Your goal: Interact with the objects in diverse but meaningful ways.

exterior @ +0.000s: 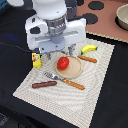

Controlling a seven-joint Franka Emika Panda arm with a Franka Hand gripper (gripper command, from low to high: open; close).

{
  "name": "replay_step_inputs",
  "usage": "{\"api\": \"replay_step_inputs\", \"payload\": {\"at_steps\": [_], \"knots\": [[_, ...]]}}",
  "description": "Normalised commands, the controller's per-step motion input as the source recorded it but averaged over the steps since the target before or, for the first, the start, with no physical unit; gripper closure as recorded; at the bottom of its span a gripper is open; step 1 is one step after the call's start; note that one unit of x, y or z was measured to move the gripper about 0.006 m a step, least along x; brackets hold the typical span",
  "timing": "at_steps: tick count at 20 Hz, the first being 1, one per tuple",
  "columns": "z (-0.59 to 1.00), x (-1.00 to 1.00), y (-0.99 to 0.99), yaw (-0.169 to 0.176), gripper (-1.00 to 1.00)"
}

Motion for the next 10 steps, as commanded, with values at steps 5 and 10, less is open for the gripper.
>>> {"api": "replay_step_inputs", "payload": {"at_steps": [5,10], "knots": [[-0.01,0.51,0.00,-0.103,-1.00],[-0.04,0.34,0.00,-0.051,-1.00]]}}
